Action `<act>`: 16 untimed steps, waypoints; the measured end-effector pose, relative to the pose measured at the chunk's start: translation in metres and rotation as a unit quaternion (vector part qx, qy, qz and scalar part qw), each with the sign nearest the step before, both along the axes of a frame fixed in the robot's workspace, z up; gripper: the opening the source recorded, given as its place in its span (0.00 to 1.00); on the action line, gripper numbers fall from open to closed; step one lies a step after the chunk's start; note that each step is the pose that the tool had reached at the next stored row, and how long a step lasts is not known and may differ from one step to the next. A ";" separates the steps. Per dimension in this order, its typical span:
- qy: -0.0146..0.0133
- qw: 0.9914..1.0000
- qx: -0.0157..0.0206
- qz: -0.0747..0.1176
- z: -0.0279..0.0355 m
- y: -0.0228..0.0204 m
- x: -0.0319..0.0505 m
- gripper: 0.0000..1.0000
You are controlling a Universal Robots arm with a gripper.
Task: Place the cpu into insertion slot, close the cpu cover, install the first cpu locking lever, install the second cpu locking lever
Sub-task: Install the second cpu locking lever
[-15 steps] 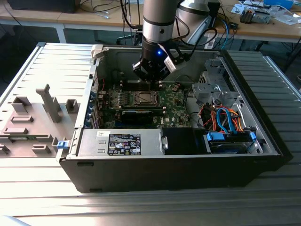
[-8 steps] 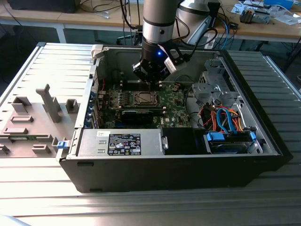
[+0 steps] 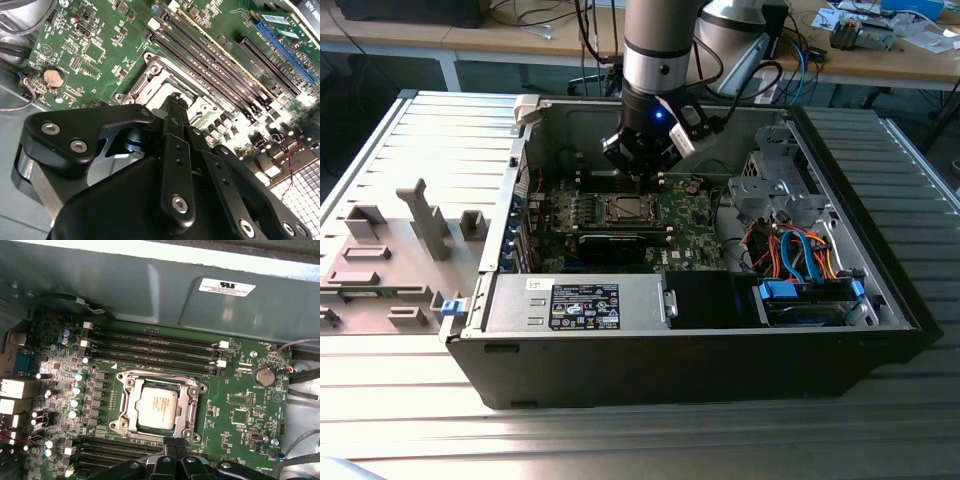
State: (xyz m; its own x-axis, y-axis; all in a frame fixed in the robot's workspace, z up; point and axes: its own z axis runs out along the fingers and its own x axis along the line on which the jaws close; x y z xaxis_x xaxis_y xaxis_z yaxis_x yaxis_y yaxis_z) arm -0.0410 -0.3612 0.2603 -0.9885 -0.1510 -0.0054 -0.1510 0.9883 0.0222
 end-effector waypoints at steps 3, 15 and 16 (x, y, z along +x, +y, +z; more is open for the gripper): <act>0.000 1.000 0.000 0.000 -0.0059 -0.0023 0.0000 0.11; 0.000 0.999 0.042 0.000 -0.0247 -0.0332 -0.0073 0.11; 0.000 0.999 0.042 0.000 -0.0260 -0.0338 -0.0097 0.11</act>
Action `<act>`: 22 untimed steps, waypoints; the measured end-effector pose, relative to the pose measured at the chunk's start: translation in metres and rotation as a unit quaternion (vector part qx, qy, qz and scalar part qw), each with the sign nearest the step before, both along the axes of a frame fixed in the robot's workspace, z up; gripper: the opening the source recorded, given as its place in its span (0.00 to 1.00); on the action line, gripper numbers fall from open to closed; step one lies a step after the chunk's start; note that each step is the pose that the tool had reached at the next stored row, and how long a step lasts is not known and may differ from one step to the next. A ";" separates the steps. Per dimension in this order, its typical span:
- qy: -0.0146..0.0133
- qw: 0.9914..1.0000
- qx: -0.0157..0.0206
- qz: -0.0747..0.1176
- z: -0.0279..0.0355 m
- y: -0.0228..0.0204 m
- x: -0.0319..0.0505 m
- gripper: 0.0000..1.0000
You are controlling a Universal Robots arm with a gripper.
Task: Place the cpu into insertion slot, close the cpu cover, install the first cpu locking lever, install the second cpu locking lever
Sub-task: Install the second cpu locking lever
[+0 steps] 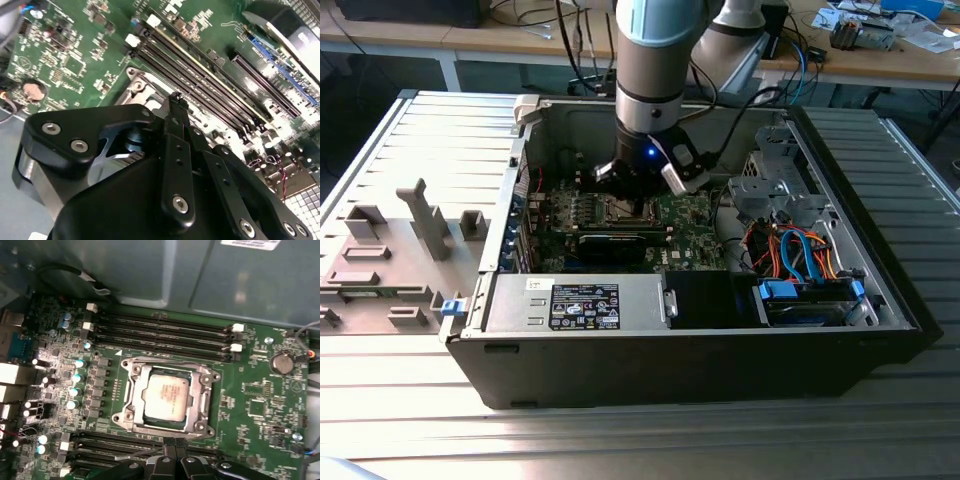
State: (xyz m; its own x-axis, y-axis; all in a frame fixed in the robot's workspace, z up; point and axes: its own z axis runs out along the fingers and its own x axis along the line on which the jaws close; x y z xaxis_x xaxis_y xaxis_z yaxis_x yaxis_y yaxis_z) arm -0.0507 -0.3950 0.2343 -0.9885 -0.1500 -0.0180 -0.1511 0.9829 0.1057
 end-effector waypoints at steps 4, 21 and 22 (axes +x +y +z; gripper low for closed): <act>0.000 1.000 0.003 0.000 -0.0054 -0.0027 -0.0142 0.11; 0.000 1.000 0.023 0.001 -0.0278 -0.0062 -0.0535 0.11; 0.000 1.000 0.025 0.002 -0.0293 -0.0065 -0.0536 0.11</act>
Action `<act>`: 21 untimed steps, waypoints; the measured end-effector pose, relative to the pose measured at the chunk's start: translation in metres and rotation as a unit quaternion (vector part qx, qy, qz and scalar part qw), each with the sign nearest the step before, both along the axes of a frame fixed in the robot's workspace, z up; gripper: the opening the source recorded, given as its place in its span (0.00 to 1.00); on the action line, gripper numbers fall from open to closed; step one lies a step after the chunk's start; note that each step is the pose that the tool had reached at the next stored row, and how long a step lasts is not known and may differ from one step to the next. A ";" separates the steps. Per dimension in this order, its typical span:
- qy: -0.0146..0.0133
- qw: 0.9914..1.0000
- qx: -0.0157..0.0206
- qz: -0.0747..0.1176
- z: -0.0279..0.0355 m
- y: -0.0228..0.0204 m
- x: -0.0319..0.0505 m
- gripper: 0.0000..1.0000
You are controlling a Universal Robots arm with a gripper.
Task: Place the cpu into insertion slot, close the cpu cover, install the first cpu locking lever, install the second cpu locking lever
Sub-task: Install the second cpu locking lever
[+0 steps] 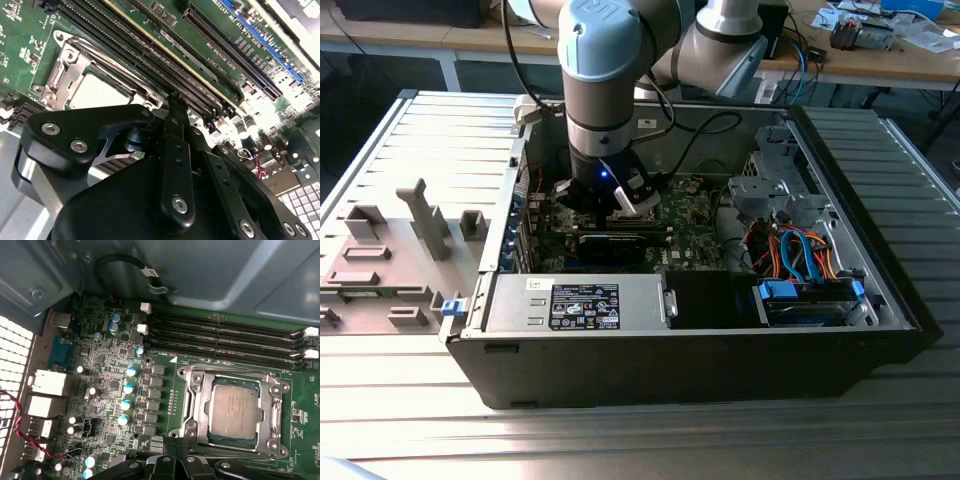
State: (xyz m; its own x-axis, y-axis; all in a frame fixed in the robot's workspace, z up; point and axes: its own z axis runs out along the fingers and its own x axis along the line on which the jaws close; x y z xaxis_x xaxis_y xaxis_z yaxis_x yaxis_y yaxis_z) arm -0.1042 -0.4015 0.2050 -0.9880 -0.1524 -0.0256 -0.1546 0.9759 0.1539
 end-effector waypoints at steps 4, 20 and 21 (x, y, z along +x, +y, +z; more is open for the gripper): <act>0.000 1.000 0.015 0.002 -0.0003 0.0000 -0.0003 0.11; -0.001 1.000 0.019 0.003 -0.0039 -0.0038 -0.0007 0.11; -0.001 1.000 0.018 0.003 -0.0015 -0.0033 0.0003 0.11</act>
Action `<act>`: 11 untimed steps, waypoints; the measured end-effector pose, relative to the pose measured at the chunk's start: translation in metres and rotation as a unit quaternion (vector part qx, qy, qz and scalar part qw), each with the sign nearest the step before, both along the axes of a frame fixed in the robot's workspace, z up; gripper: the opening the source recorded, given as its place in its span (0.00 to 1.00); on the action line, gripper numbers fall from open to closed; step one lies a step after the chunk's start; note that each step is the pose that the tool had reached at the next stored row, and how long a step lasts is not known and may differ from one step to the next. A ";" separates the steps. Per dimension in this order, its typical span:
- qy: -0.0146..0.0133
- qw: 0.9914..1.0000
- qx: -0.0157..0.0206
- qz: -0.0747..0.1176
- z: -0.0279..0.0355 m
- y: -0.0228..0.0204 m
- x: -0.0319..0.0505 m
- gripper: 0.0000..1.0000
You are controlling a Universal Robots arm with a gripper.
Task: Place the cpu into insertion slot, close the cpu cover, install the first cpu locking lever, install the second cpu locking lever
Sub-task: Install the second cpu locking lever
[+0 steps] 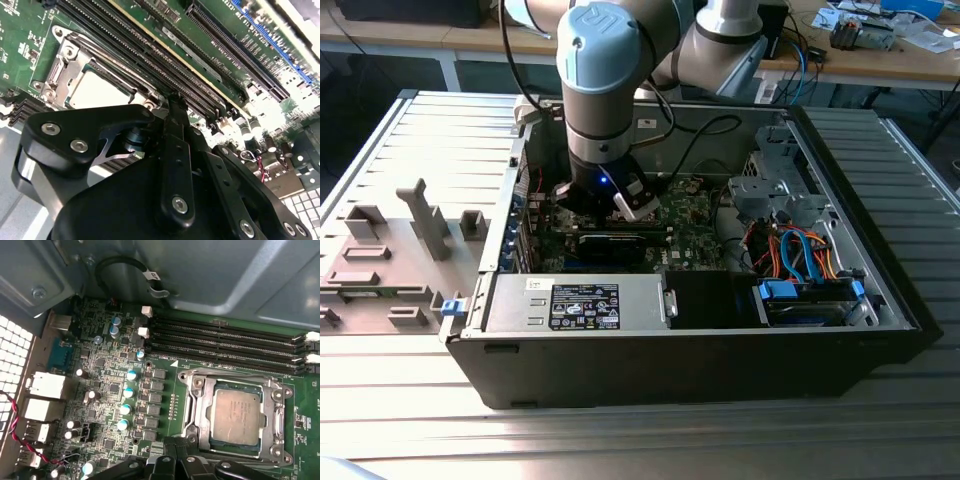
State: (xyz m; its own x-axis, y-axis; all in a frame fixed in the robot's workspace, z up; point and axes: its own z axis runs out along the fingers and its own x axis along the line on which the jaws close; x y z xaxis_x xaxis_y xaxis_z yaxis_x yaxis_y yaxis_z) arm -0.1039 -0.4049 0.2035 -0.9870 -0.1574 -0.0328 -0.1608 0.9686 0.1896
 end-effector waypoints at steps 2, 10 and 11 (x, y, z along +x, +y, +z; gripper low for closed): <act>0.002 1.000 -0.001 0.000 0.0007 0.0022 0.0134 0.11; 0.008 1.000 -0.014 0.000 0.0010 0.0269 0.0422 0.11; 0.008 1.000 -0.020 0.000 0.0013 0.0302 0.0427 0.11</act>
